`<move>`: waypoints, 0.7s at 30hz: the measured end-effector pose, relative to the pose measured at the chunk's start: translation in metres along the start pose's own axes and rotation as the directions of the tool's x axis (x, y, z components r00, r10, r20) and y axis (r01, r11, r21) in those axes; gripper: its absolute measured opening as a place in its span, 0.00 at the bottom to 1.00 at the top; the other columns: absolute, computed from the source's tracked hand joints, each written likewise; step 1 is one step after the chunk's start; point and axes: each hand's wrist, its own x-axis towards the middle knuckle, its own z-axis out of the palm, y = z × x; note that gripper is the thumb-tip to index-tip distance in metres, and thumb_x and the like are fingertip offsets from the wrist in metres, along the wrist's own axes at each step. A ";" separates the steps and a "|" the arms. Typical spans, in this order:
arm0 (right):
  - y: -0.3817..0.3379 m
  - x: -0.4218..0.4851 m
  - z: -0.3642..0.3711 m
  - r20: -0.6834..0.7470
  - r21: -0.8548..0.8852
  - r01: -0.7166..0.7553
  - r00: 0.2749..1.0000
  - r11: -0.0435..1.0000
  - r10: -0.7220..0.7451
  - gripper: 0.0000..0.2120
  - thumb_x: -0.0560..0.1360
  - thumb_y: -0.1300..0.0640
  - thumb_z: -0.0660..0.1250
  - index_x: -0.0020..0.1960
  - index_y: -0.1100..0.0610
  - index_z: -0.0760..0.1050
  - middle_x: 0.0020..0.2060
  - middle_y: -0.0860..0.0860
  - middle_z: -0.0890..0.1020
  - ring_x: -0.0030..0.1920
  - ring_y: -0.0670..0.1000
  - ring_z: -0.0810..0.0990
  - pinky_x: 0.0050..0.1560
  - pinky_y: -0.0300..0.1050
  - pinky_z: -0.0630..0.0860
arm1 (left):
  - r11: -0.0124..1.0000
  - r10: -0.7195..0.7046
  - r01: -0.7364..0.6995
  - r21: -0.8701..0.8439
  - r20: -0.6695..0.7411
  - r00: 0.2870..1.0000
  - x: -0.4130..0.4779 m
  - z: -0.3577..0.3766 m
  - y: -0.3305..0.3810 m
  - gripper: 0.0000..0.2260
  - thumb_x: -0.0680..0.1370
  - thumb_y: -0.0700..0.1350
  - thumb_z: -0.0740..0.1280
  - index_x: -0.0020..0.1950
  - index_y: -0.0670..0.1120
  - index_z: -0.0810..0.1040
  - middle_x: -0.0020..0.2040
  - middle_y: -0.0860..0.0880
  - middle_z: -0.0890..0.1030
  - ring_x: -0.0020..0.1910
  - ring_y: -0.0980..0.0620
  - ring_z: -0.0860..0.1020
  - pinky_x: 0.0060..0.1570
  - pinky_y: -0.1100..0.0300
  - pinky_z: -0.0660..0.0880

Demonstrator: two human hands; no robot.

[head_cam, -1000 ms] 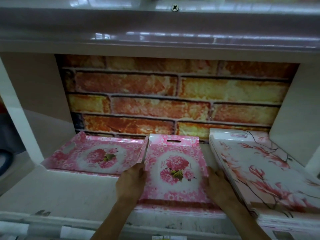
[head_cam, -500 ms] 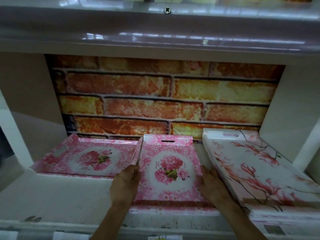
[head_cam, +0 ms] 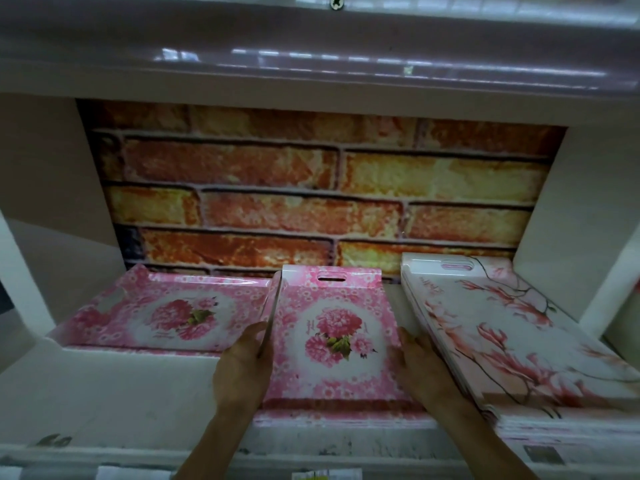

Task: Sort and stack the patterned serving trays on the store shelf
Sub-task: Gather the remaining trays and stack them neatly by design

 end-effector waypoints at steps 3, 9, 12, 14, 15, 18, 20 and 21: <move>-0.002 0.001 0.000 -0.019 -0.012 0.002 1.000 1.000 -0.002 0.20 0.82 0.51 0.56 0.71 0.57 0.64 0.65 0.60 0.66 0.60 0.58 0.76 0.64 0.47 0.72 | 1.000 -0.001 0.001 -0.009 0.004 1.000 0.000 0.001 -0.003 0.14 0.79 0.56 0.61 0.64 0.58 0.75 0.48 0.48 0.85 0.46 0.45 0.83 0.43 0.54 0.80; -0.004 0.004 0.000 -0.072 -0.079 0.019 0.997 0.997 -0.024 0.19 0.81 0.49 0.58 0.69 0.57 0.65 0.63 0.60 0.64 0.59 0.59 0.74 0.63 0.47 0.73 | 1.000 0.006 -0.006 -0.018 -0.011 1.000 0.000 0.003 -0.004 0.14 0.79 0.57 0.60 0.64 0.59 0.75 0.51 0.50 0.85 0.50 0.46 0.83 0.45 0.53 0.80; -0.004 0.004 0.000 -0.070 -0.082 0.025 0.997 0.996 -0.031 0.20 0.81 0.49 0.56 0.70 0.57 0.65 0.65 0.60 0.64 0.60 0.58 0.74 0.63 0.47 0.72 | 0.999 0.013 -0.014 -0.039 -0.026 1.000 0.000 0.004 -0.004 0.14 0.79 0.57 0.61 0.64 0.58 0.76 0.51 0.49 0.85 0.50 0.45 0.83 0.46 0.52 0.80; -0.004 0.003 0.000 -0.067 -0.079 0.025 0.997 0.997 -0.030 0.21 0.82 0.49 0.56 0.71 0.57 0.64 0.66 0.60 0.64 0.60 0.58 0.75 0.63 0.47 0.73 | 0.999 0.003 -0.005 -0.054 -0.032 0.999 -0.001 0.003 -0.004 0.14 0.79 0.57 0.62 0.63 0.59 0.76 0.52 0.49 0.85 0.50 0.45 0.83 0.47 0.52 0.80; -0.004 0.004 0.000 -0.070 -0.075 0.025 0.997 0.997 -0.030 0.21 0.81 0.49 0.56 0.71 0.57 0.64 0.65 0.60 0.64 0.60 0.58 0.75 0.63 0.47 0.74 | 0.998 0.000 -0.002 -0.058 -0.034 0.999 -0.001 0.003 -0.004 0.14 0.79 0.58 0.62 0.63 0.59 0.76 0.52 0.49 0.85 0.51 0.46 0.83 0.48 0.52 0.80; -0.005 0.002 -0.002 -0.094 -0.073 0.044 0.994 0.996 -0.051 0.20 0.81 0.49 0.56 0.70 0.56 0.66 0.62 0.58 0.66 0.57 0.56 0.76 0.61 0.47 0.75 | 0.998 -0.011 0.010 -0.055 -0.024 1.000 -0.002 0.002 -0.002 0.14 0.79 0.56 0.61 0.64 0.59 0.76 0.55 0.49 0.84 0.52 0.45 0.82 0.48 0.53 0.79; -0.006 0.002 -0.004 -0.125 -0.087 0.072 0.989 0.994 -0.082 0.19 0.81 0.49 0.57 0.68 0.56 0.68 0.61 0.57 0.67 0.57 0.55 0.76 0.59 0.45 0.76 | 0.998 -0.033 0.032 -0.049 -0.012 0.999 -0.003 0.000 -0.001 0.14 0.79 0.54 0.62 0.65 0.58 0.76 0.53 0.48 0.85 0.51 0.44 0.82 0.46 0.54 0.77; -0.009 0.002 -0.006 -0.140 -0.097 0.095 0.984 0.991 -0.108 0.18 0.81 0.50 0.57 0.68 0.55 0.68 0.60 0.56 0.68 0.58 0.55 0.75 0.58 0.45 0.76 | 0.998 -0.048 0.047 -0.052 -0.005 0.999 -0.003 -0.001 -0.002 0.15 0.79 0.53 0.63 0.65 0.57 0.75 0.51 0.47 0.85 0.50 0.43 0.82 0.45 0.55 0.77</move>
